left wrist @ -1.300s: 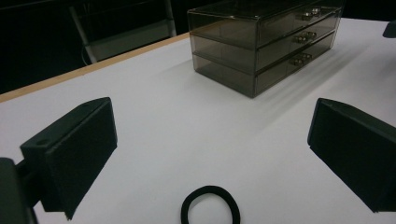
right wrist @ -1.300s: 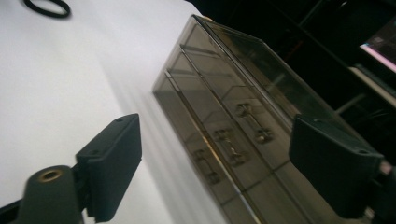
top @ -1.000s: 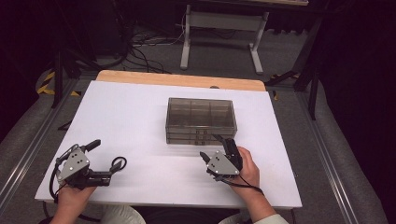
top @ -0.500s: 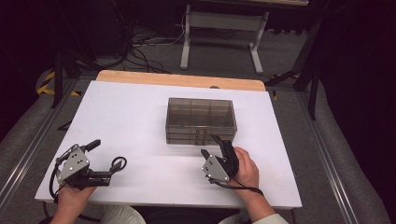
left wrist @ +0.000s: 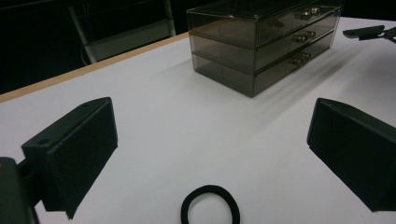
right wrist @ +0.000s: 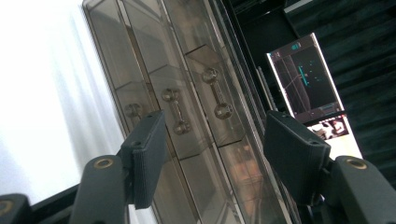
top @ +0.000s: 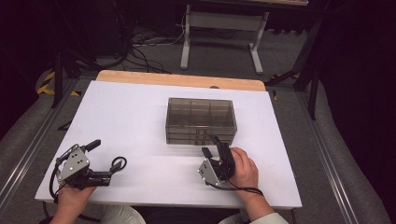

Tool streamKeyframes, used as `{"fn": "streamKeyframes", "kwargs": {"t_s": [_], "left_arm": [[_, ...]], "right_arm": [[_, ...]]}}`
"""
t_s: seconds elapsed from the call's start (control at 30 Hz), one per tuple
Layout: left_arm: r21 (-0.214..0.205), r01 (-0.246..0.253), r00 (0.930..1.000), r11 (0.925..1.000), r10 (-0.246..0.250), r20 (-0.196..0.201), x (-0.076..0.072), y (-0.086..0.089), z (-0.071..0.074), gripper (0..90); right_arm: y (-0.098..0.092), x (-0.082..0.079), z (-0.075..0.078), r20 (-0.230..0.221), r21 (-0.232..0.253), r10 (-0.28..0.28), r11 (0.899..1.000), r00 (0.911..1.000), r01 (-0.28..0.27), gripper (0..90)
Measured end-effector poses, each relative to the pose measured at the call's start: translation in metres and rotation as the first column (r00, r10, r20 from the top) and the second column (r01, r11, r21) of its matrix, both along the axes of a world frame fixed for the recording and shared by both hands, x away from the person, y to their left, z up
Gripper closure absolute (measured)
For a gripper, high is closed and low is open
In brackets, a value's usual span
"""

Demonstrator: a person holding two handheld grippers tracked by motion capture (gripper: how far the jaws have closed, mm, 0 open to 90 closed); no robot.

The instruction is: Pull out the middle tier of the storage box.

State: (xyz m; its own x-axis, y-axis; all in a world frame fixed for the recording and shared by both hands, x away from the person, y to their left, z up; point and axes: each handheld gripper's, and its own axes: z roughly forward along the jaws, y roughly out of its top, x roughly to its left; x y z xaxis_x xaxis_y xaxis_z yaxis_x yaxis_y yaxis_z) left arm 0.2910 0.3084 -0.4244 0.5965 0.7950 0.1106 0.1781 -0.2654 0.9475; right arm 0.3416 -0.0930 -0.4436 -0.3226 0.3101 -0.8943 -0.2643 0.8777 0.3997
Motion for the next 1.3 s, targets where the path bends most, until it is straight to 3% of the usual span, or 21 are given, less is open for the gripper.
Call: {"fn": "streamKeyframes", "kwargs": {"t_s": [0.37, 0.57, 0.7, 0.73, 1.3], "left_arm": [[0.008, 0.002, 1.0, 1.0, -0.002, 0.002, 0.0, 0.0, 0.0, 2.8], [0.006, 0.005, 1.0, 1.0, -0.005, -0.002, 0.0, 0.0, 0.0, 2.8], [0.005, 0.005, 1.0, 1.0, -0.005, -0.003, 0.0, 0.0, 0.0, 2.8], [0.005, 0.005, 1.0, 1.0, -0.005, -0.002, 0.0, 0.0, 0.0, 2.8], [0.01, 0.006, 1.0, 0.9999, -0.006, -0.001, 0.0, -0.001, 0.0, 3.2]], "right_arm": [[0.006, 0.0, -0.01, 0.066, -0.11, -0.028, 0.993, 0.9974, 0.035, 45.6], [0.009, 0.002, -0.018, 0.118, -0.184, -0.048, 0.98, 0.9919, 0.069, 48.7], [0.011, 0.003, -0.022, 0.128, -0.21, -0.05, 0.975, 0.9906, 0.076, 49.8], [0.013, 0.003, -0.025, 0.137, -0.232, -0.048, 0.97, 0.9894, 0.079, 50.7], [0.019, 0.011, -0.034, 0.169, -0.276, -0.066, 0.955, 0.9834, 0.112, 59.8]]}}
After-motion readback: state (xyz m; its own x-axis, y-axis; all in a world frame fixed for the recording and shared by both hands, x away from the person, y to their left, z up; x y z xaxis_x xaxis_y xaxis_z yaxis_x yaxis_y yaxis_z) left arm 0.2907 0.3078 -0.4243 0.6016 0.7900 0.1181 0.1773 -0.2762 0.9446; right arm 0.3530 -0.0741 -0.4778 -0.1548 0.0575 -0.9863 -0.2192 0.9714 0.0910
